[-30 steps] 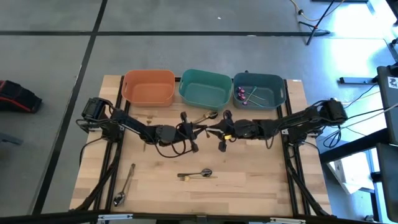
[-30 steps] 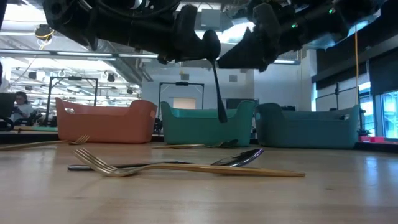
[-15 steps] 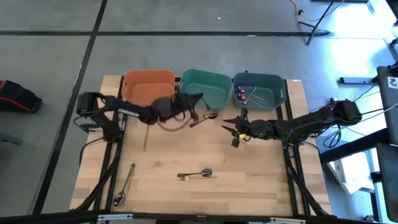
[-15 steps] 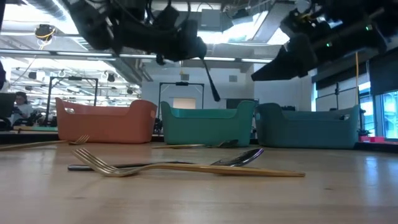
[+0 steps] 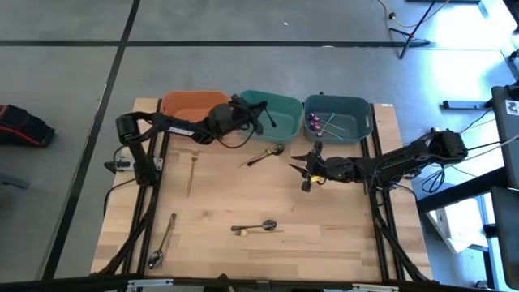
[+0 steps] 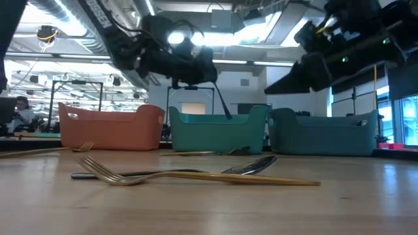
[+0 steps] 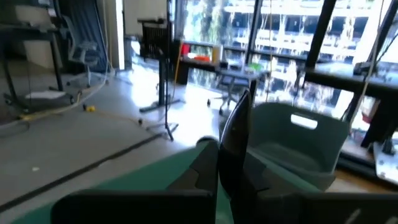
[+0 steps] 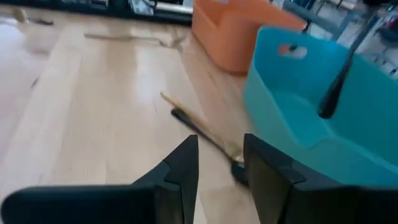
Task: Sort silverware by color (type)
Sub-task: Put the black spoon into the green bin
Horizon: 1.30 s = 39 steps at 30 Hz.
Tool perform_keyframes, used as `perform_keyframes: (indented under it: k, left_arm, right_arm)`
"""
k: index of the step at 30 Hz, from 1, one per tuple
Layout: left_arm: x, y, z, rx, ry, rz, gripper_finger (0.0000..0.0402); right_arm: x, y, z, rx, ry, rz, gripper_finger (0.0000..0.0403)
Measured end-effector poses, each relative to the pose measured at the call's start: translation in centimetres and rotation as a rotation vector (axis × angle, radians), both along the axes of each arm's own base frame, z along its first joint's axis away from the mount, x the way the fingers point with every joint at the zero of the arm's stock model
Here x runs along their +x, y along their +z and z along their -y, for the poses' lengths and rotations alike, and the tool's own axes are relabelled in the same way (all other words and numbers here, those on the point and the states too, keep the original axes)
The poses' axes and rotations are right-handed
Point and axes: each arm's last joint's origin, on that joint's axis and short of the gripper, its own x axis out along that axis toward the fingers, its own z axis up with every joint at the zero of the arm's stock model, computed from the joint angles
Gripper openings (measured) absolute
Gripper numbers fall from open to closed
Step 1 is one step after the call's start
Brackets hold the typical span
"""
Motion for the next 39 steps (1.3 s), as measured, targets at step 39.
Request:
perform_keyframes:
  k: [39]
  left_arm:
    - [-1.1,1.1,-1.4,-0.081,0.018,-0.384,0.0137]
  right_arm:
    - [1.4,-2.5,-0.1,0.092,-0.003,-0.002,0.0117]
